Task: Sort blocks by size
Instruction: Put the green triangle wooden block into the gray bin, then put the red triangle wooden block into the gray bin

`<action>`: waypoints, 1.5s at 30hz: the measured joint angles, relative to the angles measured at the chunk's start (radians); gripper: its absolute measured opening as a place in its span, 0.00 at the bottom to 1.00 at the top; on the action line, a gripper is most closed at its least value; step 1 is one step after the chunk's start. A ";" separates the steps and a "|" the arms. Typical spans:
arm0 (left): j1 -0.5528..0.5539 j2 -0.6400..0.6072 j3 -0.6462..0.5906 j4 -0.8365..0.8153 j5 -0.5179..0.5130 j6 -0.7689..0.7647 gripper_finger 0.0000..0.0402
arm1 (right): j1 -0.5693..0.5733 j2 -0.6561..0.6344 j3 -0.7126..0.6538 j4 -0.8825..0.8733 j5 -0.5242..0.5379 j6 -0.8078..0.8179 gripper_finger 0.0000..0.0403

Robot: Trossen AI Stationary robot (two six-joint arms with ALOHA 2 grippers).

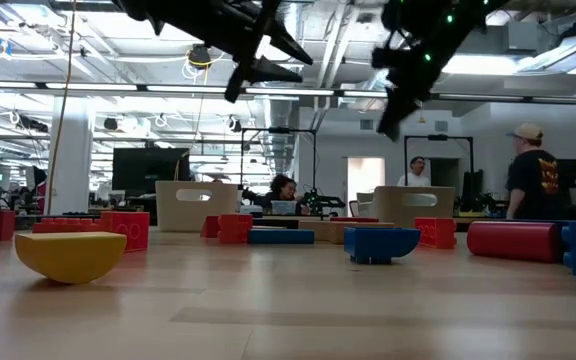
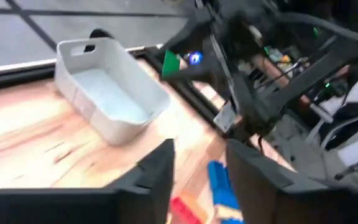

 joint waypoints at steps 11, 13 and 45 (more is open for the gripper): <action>0.004 -0.078 0.000 -0.338 -0.001 0.012 0.48 | -0.230 0.103 -0.001 -0.133 -0.124 0.181 0.54; 0.004 -0.078 0.000 -0.362 0.005 0.011 0.47 | -0.230 0.113 -0.001 -0.135 -0.151 0.173 0.57; 0.015 0.111 0.000 -0.750 0.185 0.295 0.49 | 0.088 -0.070 -0.001 0.081 -0.261 0.122 0.60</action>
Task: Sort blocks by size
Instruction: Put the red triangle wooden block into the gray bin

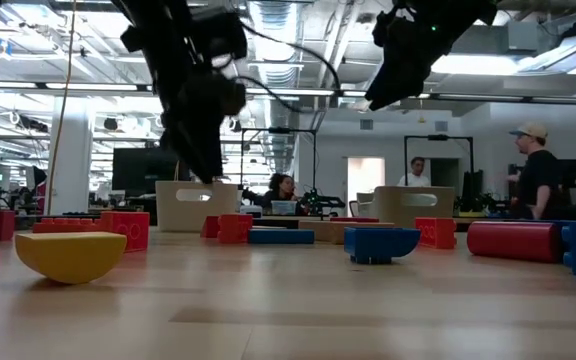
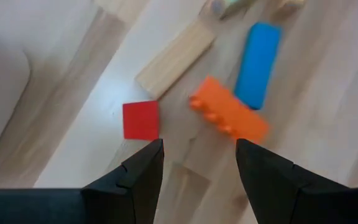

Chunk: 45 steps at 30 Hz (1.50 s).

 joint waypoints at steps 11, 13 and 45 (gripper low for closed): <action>-0.032 0.139 0.000 0.008 -0.167 0.010 0.49 | -0.001 0.000 0.000 -0.008 0.004 0.031 0.58; -0.043 0.154 0.000 0.016 -0.201 0.020 0.48 | -0.001 0.000 0.000 -0.008 0.004 0.031 0.57; 0.046 -0.175 0.000 0.370 -0.106 0.021 0.00 | -0.033 -0.119 0.000 0.057 -0.064 -0.109 0.55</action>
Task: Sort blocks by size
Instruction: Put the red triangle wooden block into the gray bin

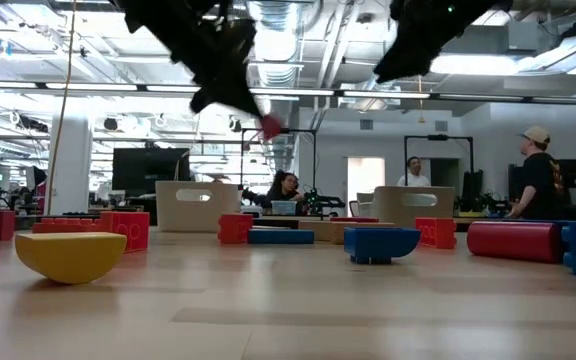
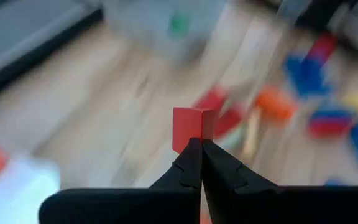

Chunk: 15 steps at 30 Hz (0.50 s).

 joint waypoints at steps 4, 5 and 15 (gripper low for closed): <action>0.015 -0.001 0.000 0.188 0.000 -0.029 0.00 | 0.055 0.028 0.000 0.122 -0.043 -0.076 0.57; 0.017 0.000 0.000 0.217 0.001 -0.038 0.00 | 0.072 0.040 0.000 0.146 -0.043 -0.117 0.58; 0.017 0.016 0.000 0.330 0.000 -0.162 0.00 | 0.173 0.123 0.000 0.336 0.043 -0.345 0.67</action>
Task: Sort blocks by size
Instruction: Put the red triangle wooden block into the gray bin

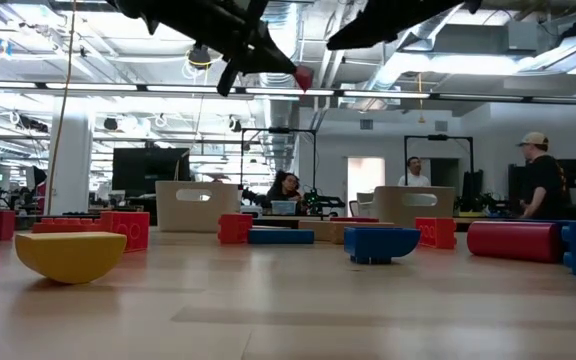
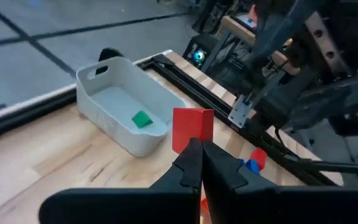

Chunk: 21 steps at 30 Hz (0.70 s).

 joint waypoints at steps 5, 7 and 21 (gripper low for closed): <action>0.000 0.000 -0.001 0.054 -0.006 -0.071 0.00 | 0.000 -0.002 0.000 0.035 0.028 -0.041 0.67; 0.000 0.000 -0.001 0.082 -0.013 -0.088 0.00 | -0.006 -0.001 0.000 0.039 0.037 -0.047 0.67; 0.000 0.000 -0.001 0.264 -0.063 -0.223 0.00 | 0.018 -0.002 0.000 0.154 0.131 -0.230 0.67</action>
